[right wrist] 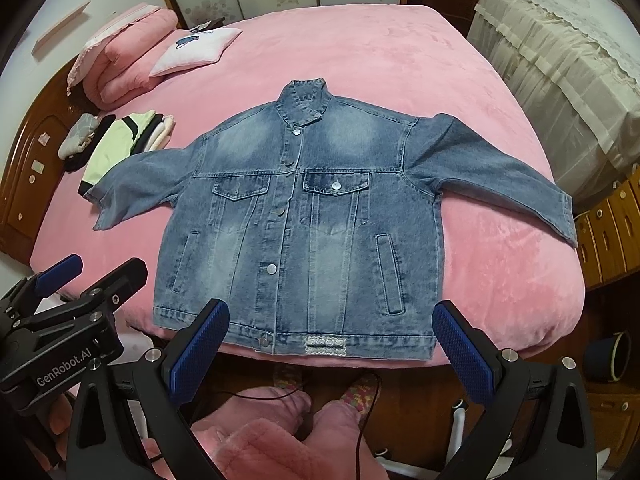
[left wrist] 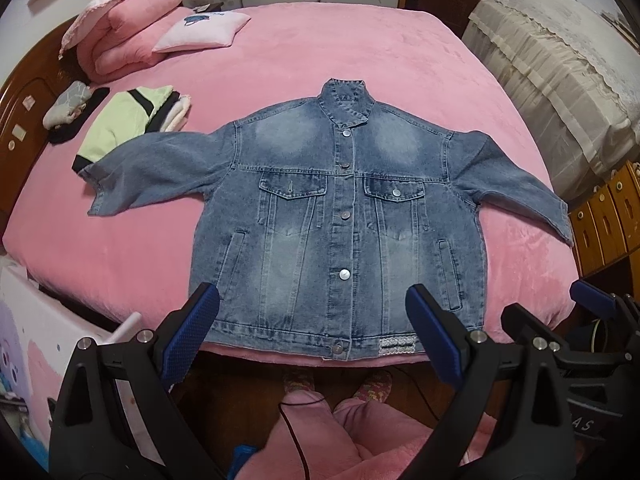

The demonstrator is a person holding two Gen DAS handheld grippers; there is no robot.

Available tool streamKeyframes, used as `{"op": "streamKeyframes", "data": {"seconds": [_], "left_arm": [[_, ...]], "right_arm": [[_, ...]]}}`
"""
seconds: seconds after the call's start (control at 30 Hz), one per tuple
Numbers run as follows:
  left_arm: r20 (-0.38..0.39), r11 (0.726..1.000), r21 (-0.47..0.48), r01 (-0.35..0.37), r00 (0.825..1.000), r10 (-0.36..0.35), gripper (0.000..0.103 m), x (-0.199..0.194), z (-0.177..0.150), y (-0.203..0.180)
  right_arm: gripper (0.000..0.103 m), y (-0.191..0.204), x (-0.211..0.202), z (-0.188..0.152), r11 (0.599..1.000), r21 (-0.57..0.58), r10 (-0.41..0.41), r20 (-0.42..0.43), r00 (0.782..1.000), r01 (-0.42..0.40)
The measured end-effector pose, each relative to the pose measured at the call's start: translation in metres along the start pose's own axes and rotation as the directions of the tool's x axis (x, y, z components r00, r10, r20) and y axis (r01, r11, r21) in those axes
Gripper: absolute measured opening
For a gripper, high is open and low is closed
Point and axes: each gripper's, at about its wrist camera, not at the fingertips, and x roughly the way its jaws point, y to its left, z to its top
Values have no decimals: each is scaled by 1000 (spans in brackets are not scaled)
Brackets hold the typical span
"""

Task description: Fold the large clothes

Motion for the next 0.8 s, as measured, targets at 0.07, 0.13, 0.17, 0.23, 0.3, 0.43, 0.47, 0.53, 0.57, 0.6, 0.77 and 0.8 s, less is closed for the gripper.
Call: {"op": "streamKeyframes", "data": {"seconds": [0.07, 0.13, 0.17, 0.23, 0.3, 0.43, 0.47, 0.53, 0.57, 0.6, 0.77, 0.8], "left_arm": [[-8, 1000, -13, -3, 1000, 3, 93, 0, -4, -4], [-36, 1000, -18, -11, 999, 10, 93, 4, -9, -7], [-59, 1000, -20, -14, 998, 13, 93, 8, -12, -8], [-116, 999, -41, -14, 993, 9, 93, 19, -15, -4], [-162, 996, -89, 5, 987, -20, 93, 31, -17, 4], [-237, 981, -195, 21, 969, -67, 93, 59, -25, 37], [-257, 974, -226, 28, 962, -87, 93, 68, -28, 47], [-280, 953, -300, 46, 950, -135, 93, 88, -31, 75], [-280, 940, -338, 47, 948, -148, 93, 98, -31, 90], [-278, 927, -371, 44, 948, -156, 93, 108, -30, 105], [-216, 839, -543, 40, 959, -185, 93, 165, -3, 203], [-206, 817, -576, 32, 961, -184, 93, 177, 4, 222]], "right_arm": [[103, -4, 3, -1, 1000, -20, -4, 0, 1000, 4], [103, -8, 4, -1, 999, -33, 0, 6, 1000, 0], [103, -9, 7, 0, 999, -38, 7, 8, 1000, -7], [103, -11, 13, 2, 999, -40, 17, -7, 1000, -17], [103, -9, 24, 4, 998, -53, 13, -39, 999, -15], [103, 10, 52, 9, 995, -102, 11, -104, 995, -22], [103, 18, 61, 10, 993, -118, 6, -114, 994, -19], [103, 33, 76, 12, 989, -145, -15, -129, 992, -4], [103, 41, 84, 14, 988, -154, -24, -135, 991, 3], [103, 52, 95, 15, 986, -167, -39, -151, 988, 13], [103, 115, 148, 35, 982, -181, -96, -195, 976, 61], [103, 125, 155, 41, 981, -182, -99, -197, 975, 63]]}}
